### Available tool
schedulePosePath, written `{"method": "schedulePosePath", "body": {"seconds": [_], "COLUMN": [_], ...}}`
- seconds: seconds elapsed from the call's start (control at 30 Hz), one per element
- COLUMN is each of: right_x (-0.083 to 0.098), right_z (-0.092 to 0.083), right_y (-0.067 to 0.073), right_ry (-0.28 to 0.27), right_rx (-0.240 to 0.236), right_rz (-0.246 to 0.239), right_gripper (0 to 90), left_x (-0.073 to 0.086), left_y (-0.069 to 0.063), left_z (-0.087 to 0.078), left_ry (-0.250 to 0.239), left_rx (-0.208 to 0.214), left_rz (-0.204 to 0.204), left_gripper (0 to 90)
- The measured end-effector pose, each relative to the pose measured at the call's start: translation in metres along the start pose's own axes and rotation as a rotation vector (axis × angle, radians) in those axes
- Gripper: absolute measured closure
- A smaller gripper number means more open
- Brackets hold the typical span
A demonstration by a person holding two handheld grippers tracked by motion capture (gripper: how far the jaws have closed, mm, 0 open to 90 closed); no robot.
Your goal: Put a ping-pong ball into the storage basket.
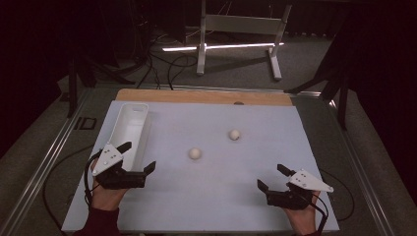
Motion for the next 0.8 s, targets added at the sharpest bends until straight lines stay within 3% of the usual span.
{"method": "schedulePosePath", "body": {"seconds": [0.3,0.47,0.57,0.8], "right_x": [0.0,0.0,0.001,0.0], "right_z": [0.0,0.0,0.0,0.001], "right_y": [0.001,0.0,0.0,0.001], "right_ry": [-0.005,-0.009,-0.009,-0.01], "right_rx": [0.012,0.019,0.017,0.021], "right_rz": [-0.014,-0.017,-0.016,-0.023], "right_gripper": [8.9,8.3,8.3,7.9], "left_x": [-0.007,-0.011,-0.013,-0.015], "left_y": [-0.008,-0.013,-0.014,-0.019], "left_z": [0.02,0.03,0.037,0.047], "left_ry": [0.044,0.059,0.074,0.083], "left_rx": [0.004,0.011,-0.017,-0.008], "left_rz": [0.031,0.031,0.025,0.03], "left_gripper": [0.6,0.6,0.6,0.5]}}
Point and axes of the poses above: each handheld gripper's, and its own axes: z roughly forward along the jaws, x roughly out of its underside, y roughly to its left, the point moved 2 cm from there along z, roughly forward along the jaws, and after that the axes turned 15 degrees about -z, right-handed, at the moved point
